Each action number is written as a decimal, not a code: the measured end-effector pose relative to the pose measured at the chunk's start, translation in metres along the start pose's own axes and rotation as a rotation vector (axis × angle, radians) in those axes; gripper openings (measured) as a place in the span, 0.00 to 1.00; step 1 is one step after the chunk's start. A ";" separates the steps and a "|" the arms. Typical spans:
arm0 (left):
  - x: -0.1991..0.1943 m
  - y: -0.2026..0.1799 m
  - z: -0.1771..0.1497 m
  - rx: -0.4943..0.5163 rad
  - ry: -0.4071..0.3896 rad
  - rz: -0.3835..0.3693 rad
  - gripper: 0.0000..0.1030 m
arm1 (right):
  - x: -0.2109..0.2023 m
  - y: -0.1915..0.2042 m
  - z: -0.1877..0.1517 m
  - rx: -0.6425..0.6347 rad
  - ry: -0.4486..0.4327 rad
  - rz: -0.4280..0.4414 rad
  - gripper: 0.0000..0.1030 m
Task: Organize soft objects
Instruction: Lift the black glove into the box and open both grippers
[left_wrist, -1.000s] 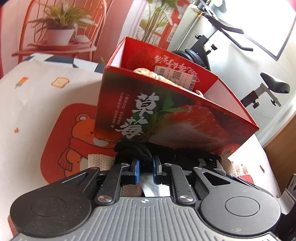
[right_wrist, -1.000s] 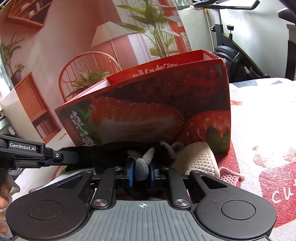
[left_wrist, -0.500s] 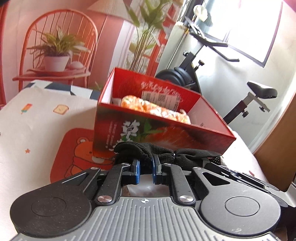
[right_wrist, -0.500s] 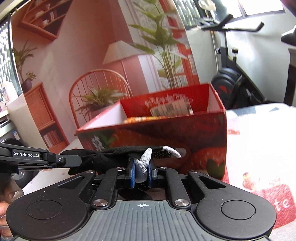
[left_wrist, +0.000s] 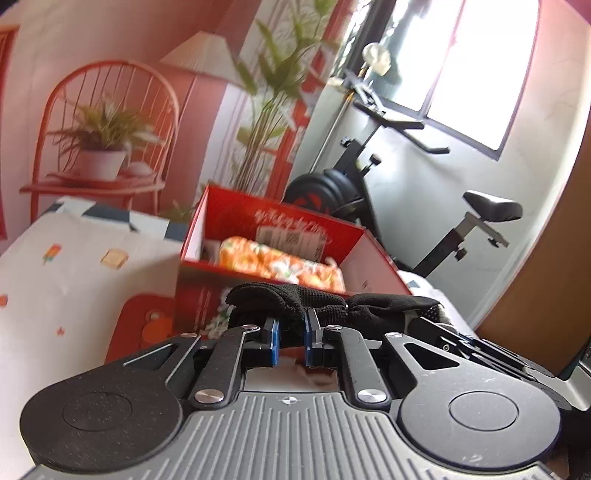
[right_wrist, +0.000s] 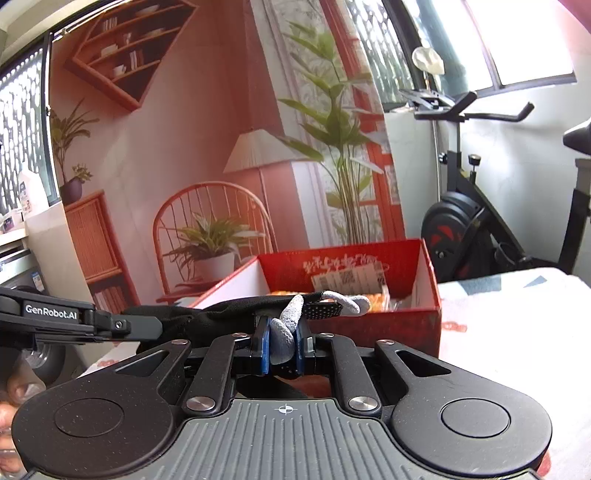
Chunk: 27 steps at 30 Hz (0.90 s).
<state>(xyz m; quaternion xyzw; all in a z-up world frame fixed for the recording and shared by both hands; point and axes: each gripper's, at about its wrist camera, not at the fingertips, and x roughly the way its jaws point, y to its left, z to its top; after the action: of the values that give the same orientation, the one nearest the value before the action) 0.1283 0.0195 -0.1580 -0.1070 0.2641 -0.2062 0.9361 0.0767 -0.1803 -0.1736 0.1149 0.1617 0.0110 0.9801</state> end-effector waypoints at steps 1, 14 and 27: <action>0.000 -0.001 0.003 0.003 -0.004 -0.008 0.13 | -0.001 0.000 0.004 -0.003 -0.005 -0.003 0.12; 0.055 -0.006 0.063 0.046 -0.014 -0.044 0.13 | 0.060 -0.032 0.067 0.017 -0.003 -0.028 0.12; 0.113 0.018 0.064 0.007 0.106 0.013 0.14 | 0.140 -0.051 0.063 0.069 0.170 -0.068 0.12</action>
<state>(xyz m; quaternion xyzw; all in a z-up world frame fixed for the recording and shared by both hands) 0.2564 -0.0085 -0.1610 -0.0909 0.3134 -0.2065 0.9224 0.2282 -0.2361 -0.1713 0.1417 0.2483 -0.0183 0.9581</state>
